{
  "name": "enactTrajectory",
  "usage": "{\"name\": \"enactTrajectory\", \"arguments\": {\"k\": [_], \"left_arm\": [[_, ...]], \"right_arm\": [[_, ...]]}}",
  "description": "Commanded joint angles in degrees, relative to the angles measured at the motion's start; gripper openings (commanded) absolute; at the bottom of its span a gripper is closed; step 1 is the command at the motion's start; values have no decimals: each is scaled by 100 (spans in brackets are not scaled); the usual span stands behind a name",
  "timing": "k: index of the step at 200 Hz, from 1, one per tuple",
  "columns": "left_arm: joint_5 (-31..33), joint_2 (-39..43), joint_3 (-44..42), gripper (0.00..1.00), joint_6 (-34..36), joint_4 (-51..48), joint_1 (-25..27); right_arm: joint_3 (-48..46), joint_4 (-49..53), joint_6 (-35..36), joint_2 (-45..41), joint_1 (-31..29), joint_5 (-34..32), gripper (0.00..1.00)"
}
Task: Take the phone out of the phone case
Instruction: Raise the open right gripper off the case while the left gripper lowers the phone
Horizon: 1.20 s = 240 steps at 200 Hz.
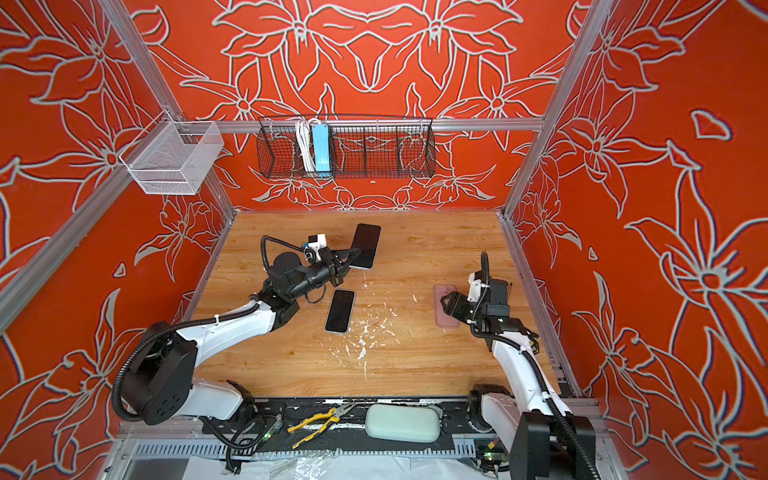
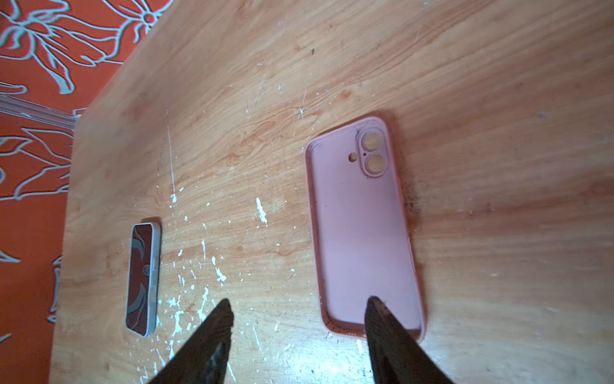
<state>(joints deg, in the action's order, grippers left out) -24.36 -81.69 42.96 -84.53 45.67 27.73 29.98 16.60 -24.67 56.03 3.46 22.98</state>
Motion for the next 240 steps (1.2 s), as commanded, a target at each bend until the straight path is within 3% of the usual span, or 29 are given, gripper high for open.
{"name": "enactTrajectory", "arguments": {"k": [1,61,76,81,85,141,177,240], "left_arm": [[-187,21,-10,0,227,255,-30],[73,-1,-439,0,401,270,87],[305,41,-546,0,585,204,263],[361,55,-586,0,639,181,320],[413,65,-630,0,675,184,361],[1598,239,-1224,0,1153,241,1203],[1862,-76,-1506,0,879,777,1501],[2054,-187,-1729,0,1006,900,1618]], "right_arm": [[293,299,176,-92,-269,-672,67],[715,672,681,-70,-837,-1362,75],[831,729,815,-31,-938,-1469,86],[861,746,858,-23,-980,-1509,97],[888,761,883,-14,-1007,-1523,98],[1073,788,1073,-40,-1143,-1598,98],[967,645,1027,-55,-1154,-1456,98],[796,756,938,-300,-1146,-1358,98]]}}
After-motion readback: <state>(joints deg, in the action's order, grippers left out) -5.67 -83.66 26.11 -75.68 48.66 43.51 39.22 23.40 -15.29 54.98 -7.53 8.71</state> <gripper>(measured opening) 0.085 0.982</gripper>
